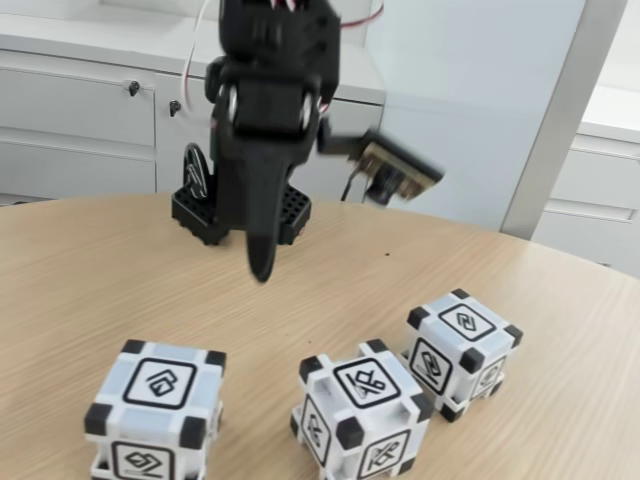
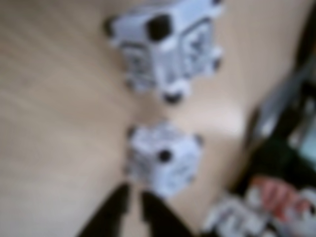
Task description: Stack cubes from left to right.
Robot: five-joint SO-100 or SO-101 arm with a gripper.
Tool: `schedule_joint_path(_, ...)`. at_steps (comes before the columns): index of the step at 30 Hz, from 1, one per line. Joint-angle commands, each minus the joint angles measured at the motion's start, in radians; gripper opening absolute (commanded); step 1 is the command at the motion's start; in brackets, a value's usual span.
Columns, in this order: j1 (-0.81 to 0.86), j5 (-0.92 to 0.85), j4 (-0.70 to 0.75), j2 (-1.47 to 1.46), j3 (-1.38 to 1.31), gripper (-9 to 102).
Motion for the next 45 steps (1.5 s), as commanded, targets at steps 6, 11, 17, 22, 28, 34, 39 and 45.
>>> schedule_joint_path(6,-0.005,0.087,-0.006,-0.319,-0.417,3)
schedule_joint_path(11,-0.089,0.011,0.002,-0.569,-0.609,19)
schedule_joint_path(17,-0.301,-0.055,0.003,-0.821,-0.669,34)
schedule_joint_path(22,-0.442,-0.112,0.003,-0.939,-0.655,52)
schedule_joint_path(28,-0.591,-0.091,0.003,-1.031,-0.655,52)
schedule_joint_path(34,-0.664,-0.023,0.005,-1.114,-0.653,45)
schedule_joint_path(39,-0.683,0.02,0.003,-1.183,-0.653,42)
schedule_joint_path(45,-0.683,-0.006,-0.011,-1.269,-0.66,41)
